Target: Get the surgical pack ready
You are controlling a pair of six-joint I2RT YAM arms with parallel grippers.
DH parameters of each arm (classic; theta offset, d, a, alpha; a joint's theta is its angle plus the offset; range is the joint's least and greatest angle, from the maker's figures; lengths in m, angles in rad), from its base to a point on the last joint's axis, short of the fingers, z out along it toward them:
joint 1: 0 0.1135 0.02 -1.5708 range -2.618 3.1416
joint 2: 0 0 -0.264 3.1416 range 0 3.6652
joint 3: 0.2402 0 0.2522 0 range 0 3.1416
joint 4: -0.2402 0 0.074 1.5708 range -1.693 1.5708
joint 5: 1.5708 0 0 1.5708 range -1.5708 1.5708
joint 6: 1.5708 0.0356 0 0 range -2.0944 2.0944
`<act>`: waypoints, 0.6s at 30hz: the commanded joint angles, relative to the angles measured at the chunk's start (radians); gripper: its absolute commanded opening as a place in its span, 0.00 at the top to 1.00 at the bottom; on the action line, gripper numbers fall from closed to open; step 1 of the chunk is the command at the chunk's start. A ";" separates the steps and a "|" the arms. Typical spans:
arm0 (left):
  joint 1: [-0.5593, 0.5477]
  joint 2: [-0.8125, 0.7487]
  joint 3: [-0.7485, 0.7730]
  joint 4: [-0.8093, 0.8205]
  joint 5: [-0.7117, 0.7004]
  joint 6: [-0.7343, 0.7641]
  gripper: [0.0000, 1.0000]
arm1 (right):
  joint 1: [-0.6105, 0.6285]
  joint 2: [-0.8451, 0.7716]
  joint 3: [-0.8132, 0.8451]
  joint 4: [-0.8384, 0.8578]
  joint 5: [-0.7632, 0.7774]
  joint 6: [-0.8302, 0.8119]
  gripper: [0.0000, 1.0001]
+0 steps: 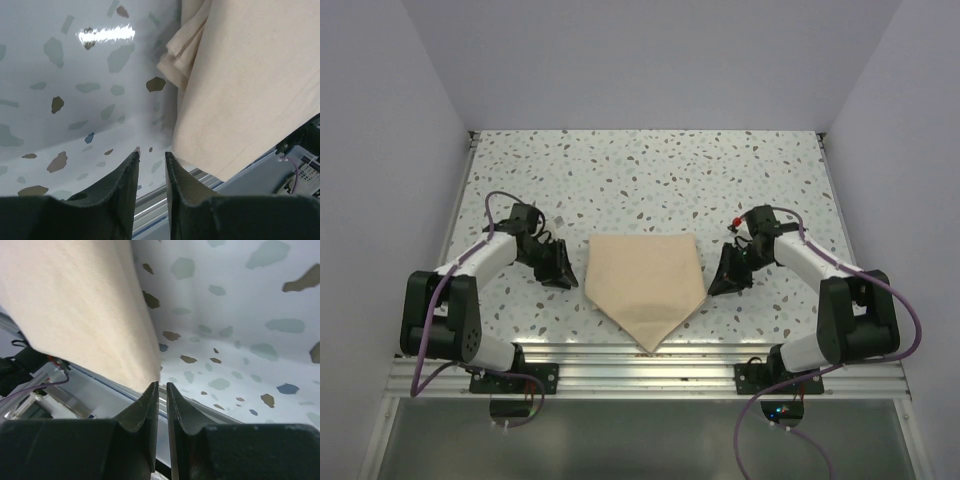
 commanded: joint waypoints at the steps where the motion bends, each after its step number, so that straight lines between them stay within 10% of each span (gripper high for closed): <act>1: -0.026 0.019 -0.039 -0.049 -0.014 0.026 0.69 | -0.003 0.009 0.015 -0.119 0.109 -0.043 0.84; 18: -0.233 0.121 -0.045 -0.035 0.095 -0.007 0.70 | 0.117 0.280 0.073 0.204 -0.106 0.242 0.82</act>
